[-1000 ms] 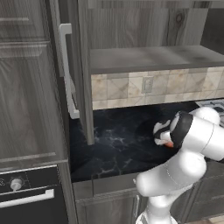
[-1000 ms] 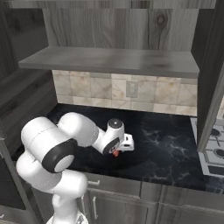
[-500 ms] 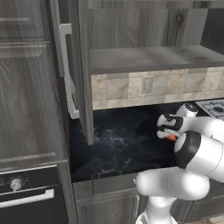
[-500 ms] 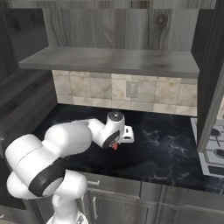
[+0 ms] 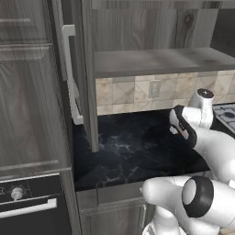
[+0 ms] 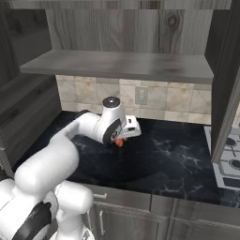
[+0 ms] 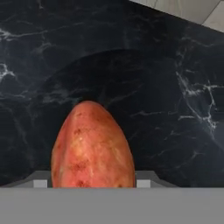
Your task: Pick the sweet potato from the counter and place it in the cabinet. Then close the cabinet.
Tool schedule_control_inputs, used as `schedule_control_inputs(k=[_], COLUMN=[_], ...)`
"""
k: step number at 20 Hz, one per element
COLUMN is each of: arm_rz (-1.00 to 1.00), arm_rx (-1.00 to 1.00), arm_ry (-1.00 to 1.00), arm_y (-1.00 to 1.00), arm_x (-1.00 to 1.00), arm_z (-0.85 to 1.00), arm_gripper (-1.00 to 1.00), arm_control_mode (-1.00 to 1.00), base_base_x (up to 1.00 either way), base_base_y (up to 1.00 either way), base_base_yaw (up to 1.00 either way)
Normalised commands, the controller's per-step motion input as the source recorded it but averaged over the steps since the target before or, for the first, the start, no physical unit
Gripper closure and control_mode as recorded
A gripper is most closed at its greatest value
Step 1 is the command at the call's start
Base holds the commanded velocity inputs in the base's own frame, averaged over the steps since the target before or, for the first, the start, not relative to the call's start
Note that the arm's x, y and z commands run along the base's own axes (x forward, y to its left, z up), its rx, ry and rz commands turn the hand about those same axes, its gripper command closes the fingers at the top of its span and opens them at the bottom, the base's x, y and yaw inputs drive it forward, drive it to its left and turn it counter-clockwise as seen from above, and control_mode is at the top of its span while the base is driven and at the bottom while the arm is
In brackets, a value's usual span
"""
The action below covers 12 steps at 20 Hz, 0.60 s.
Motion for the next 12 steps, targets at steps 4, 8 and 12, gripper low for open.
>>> schedule_control_inputs(k=[4, 8, 12], arm_rz=[0.00, 0.00, 0.00], arm_rx=[-0.09, -0.01, 0.00], arm_ry=[-0.21, -0.34, -0.27], arm_y=[0.00, 0.00, 0.00], arm_x=[-0.69, -0.61, -0.31], arm_z=[1.00, 1.00, 1.00], arm_gripper=[1.00, 1.00, 1.00], arm_control_mode=[-1.00, -1.00, -1.00], base_base_x=[0.00, 0.00, 0.00], base_base_y=[0.00, 0.00, 0.00], base_base_yaw=[0.00, 0.00, 0.00])
